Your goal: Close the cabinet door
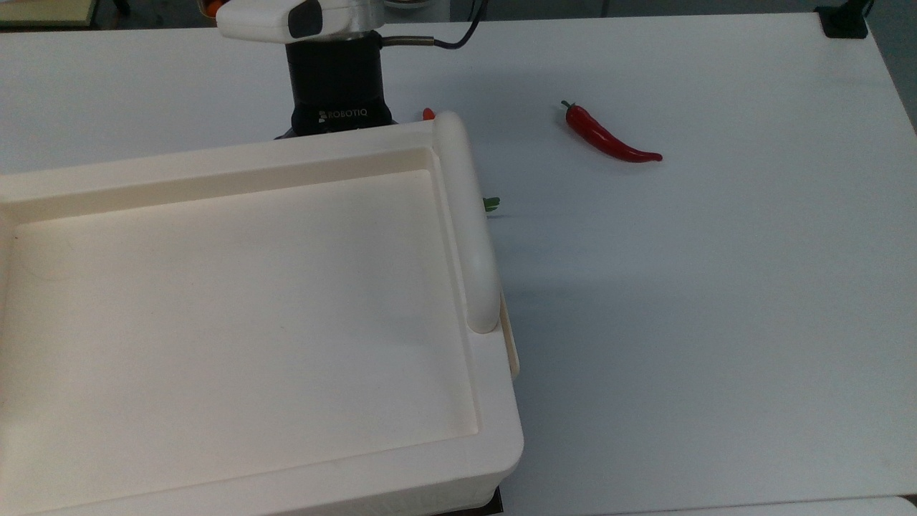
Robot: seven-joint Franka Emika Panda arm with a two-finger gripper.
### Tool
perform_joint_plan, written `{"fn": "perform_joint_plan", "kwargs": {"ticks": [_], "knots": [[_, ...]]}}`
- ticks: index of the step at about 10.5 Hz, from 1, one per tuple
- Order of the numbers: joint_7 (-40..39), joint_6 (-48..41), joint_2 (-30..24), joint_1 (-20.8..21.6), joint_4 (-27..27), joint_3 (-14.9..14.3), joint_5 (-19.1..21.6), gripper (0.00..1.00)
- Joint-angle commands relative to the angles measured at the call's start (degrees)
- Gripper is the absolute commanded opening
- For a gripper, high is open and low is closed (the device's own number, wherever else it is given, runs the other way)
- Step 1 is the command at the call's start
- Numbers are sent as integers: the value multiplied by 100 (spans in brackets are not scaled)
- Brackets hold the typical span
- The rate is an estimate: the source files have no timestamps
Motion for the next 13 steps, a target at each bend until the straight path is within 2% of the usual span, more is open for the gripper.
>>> {"fn": "perform_joint_plan", "kwargs": {"ticks": [1, 3, 5, 7, 9, 10, 11, 12, 13], "knots": [[298, 363, 264, 106, 260, -42, -98, 0], [281, 154, -15, 62, -10, -34, -343, 0], [255, -1000, -254, -25, -214, -7, -370, 0], [464, -2154, -446, -419, -214, 517, -362, 0], [1436, -3191, -684, -553, -206, 599, -475, 0], [1946, -3570, -825, -780, -214, 808, -589, 0], [2429, -3974, -948, -1034, -232, 1054, -773, 4], [2539, -4309, -1158, -1167, -493, 1222, -1018, 14], [2357, -4277, -1438, -1343, -826, 1284, -1047, 32]]}}
